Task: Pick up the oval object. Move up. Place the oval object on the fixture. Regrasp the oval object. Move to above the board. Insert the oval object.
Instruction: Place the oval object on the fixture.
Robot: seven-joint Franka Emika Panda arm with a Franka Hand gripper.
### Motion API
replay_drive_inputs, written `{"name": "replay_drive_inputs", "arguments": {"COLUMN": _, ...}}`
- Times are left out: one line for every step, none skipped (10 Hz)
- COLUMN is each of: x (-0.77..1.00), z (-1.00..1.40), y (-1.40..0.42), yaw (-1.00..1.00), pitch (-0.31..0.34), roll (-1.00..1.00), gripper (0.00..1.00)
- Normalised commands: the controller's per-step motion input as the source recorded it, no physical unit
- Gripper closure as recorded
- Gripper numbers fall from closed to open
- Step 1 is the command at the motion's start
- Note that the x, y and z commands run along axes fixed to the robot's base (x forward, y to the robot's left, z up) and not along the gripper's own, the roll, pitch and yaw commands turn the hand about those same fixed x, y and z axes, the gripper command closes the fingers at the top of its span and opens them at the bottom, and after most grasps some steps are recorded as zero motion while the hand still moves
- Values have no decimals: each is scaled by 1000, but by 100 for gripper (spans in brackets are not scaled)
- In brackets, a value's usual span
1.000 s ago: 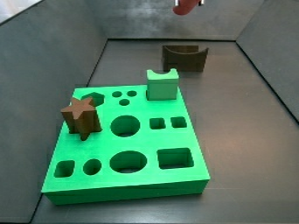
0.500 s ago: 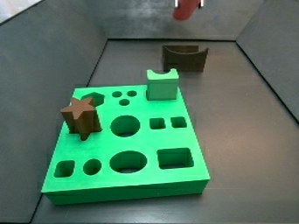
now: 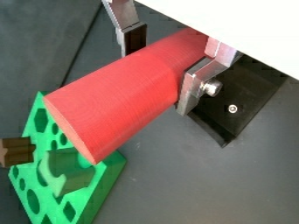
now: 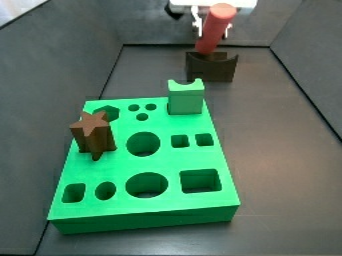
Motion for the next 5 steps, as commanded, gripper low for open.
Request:
{"name": "replay_drive_inputs", "arguments": {"x": 191, "z": -1000, "y": 136, "yaw": -208, "pitch": 46, "roll": -233, "gripper": 100}}
{"name": "replay_drive_inputs", "arguments": {"x": 174, "z": -870, "y": 122, "yaw": -185, "pitch": 2, "roll": -171, "gripper": 100}}
{"name": "replay_drive_inputs", "arguments": {"x": 144, "z": -666, "y": 102, "yaw": -167, "pitch": -21, "roll": -158, "gripper": 100}}
{"name": "replay_drive_inputs", "arguments": {"x": 116, "z": -416, "y": 78, "yaw": -134, "pitch": -38, "roll": -148, "gripper": 100}}
{"name": "replay_drive_inputs", "arguments": {"x": 95, "z": -279, "y": 65, "yaw": -108, "pitch": -51, "roll": -144, "gripper": 100}}
